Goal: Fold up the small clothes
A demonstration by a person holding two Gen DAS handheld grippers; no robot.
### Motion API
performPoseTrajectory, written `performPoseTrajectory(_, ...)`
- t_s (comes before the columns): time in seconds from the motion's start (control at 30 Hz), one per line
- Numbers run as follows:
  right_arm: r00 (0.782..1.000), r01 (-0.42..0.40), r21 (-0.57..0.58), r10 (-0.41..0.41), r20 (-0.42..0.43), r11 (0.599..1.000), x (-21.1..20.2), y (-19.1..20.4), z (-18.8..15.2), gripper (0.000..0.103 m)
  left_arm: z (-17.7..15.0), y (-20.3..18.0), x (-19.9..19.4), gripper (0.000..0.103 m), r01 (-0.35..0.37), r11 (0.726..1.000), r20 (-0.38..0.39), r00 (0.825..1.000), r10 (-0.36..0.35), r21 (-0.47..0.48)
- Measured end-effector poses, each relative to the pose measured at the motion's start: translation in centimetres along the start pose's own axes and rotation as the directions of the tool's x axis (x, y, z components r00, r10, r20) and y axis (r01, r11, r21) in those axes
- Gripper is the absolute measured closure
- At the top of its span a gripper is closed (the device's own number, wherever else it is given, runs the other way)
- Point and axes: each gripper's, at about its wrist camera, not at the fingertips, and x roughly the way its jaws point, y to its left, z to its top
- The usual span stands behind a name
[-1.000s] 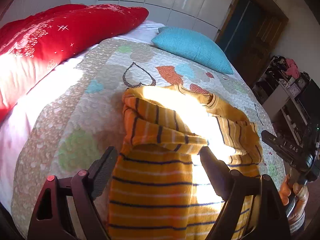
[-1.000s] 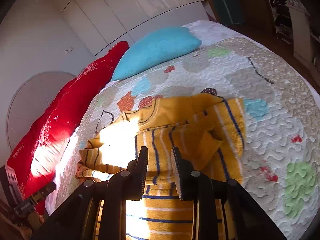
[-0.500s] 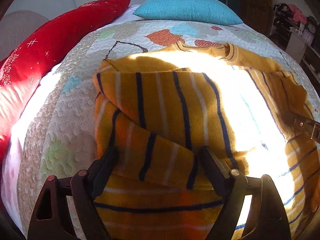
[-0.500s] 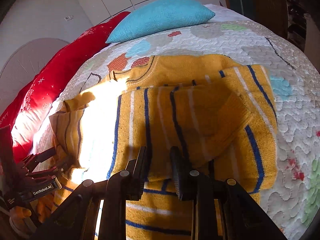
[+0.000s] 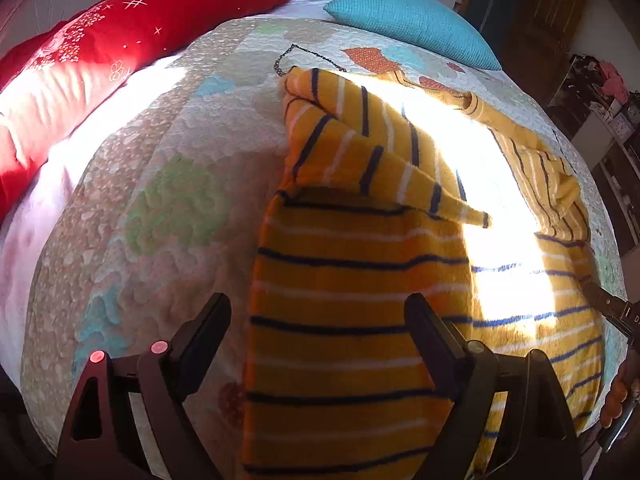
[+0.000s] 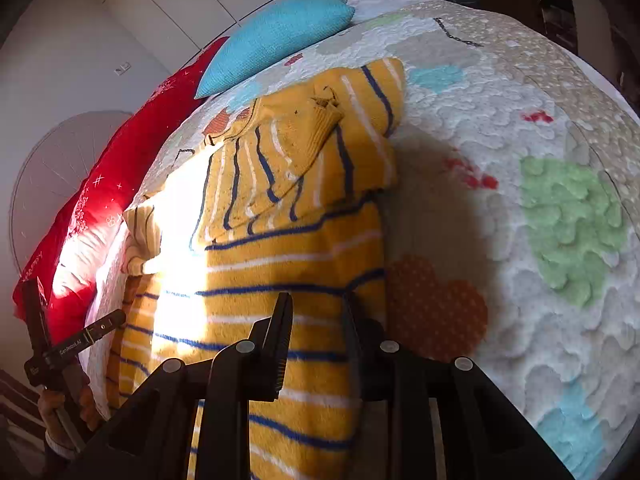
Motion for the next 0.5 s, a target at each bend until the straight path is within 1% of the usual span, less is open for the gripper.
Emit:
performPoseTrajectory(0.03,0.999,0.031,-0.007,-0.031,-0.005,0.999,-0.8,-0.4,-0.9,0.076,-0.9,0.6,-0.6,0.015,-0.003,1.0,0.006,1.0,0.003,-0.002)
performPoseTrajectory(0.07,0.999,0.047,-0.01,-0.047,-0.008,0.999,-1.6,-0.9,-1.8,0.071,-1.7,1.2,-1.2,0.015,-0.007,1.0,0.011,1.0,0.007,-0.005)
performPoseTrajectory(0.1,0.998,0.059,-0.006,-0.059,-0.015,0.998,-2.3,-1.4,-2.8,0.071,-2.6,1.8,-1.7,0.016,-0.008,1.0,0.013,1.0,0.008,-0.01)
performPoseTrajectory(0.17,0.999,0.042,0.006,-0.041,-0.008,0.999,-3.8,-2.4,-4.7,0.071,-4.2,3.0,-2.7,0.015,0.006,0.999,0.009,1.0,-0.006,-0.036)
performPoseTrajectory(0.23,1.0,0.028,0.017,-0.028,-0.003,0.999,-5.3,-3.1,-6.5,0.07,-5.6,3.9,-3.3,0.015,0.045,0.996,0.004,0.999,-0.045,-0.074)
performPoseTrajectory(0.27,1.0,0.019,0.017,-0.019,0.002,1.0,-5.8,-3.2,-7.3,0.069,-6.3,4.1,-3.5,0.015,0.061,0.995,0.01,0.998,-0.061,-0.08)
performPoseTrajectory(0.33,1.0,0.001,0.025,-0.001,0.022,1.0,-6.6,-3.5,-8.8,0.067,-7.5,4.1,-3.9,0.014,0.072,0.995,0.026,0.997,-0.07,-0.074)
performPoseTrajectory(0.4,0.999,-0.022,0.036,0.021,0.043,0.999,-7.1,-3.3,-9.7,0.058,-8.3,3.8,-4.0,0.01,0.083,0.994,0.034,0.996,-0.081,-0.076)
performPoseTrajectory(0.47,0.997,-0.059,0.043,0.057,0.055,0.997,-7.4,-2.8,-10.6,0.053,-9.1,3.5,-4.2,0.005,0.111,0.99,0.038,0.993,-0.108,-0.088)
performPoseTrajectory(0.5,0.995,-0.082,0.041,0.08,0.052,0.996,-7.3,-2.3,-11.0,0.052,-9.6,3.3,-4.3,0.003,0.132,0.987,0.044,0.991,-0.128,-0.093)
